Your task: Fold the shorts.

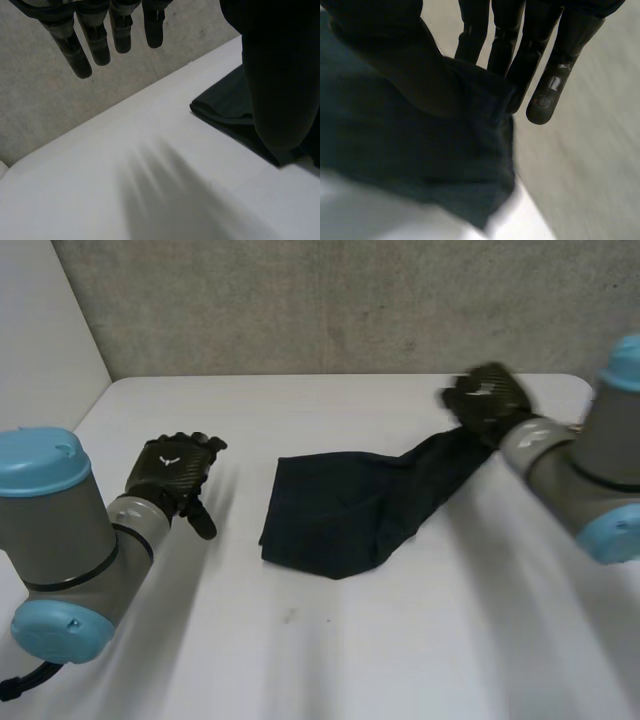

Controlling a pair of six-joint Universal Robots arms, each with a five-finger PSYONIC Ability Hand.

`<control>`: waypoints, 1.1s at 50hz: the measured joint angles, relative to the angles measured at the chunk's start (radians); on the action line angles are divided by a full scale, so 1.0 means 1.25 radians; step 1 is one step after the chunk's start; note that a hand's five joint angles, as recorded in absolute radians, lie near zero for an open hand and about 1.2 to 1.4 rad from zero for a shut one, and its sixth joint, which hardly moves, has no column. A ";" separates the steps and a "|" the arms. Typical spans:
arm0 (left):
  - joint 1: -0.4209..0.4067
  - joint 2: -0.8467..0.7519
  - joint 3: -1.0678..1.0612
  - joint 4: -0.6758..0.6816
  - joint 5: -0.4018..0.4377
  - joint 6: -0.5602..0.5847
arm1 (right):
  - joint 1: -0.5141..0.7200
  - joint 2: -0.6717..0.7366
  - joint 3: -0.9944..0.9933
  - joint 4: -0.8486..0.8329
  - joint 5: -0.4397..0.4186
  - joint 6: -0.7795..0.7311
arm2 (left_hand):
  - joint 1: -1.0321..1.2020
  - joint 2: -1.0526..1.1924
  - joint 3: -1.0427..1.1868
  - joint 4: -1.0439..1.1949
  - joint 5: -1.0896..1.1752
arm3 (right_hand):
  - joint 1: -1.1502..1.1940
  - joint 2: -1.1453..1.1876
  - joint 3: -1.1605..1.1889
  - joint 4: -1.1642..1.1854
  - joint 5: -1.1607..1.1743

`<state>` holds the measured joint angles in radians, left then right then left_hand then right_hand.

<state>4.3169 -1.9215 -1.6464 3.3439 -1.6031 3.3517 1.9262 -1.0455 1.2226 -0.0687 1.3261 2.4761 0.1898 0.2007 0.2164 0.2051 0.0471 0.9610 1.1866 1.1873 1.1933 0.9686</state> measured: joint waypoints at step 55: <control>-0.128 -0.435 0.594 -0.307 -0.006 -0.055 | 0.120 0.425 -0.475 0.268 -0.006 0.497 | 0.000 0.000 0.000 0.000 0.000 | -0.604 -0.772 -0.776 -0.766 -0.720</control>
<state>4.1570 -2.4650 -0.9039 2.9600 -1.6106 3.2831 2.0767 -0.5145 0.6294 0.2664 1.3189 3.0975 0.1898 0.2007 0.2164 0.2050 0.0471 0.2056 0.2212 0.2169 0.2358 0.0682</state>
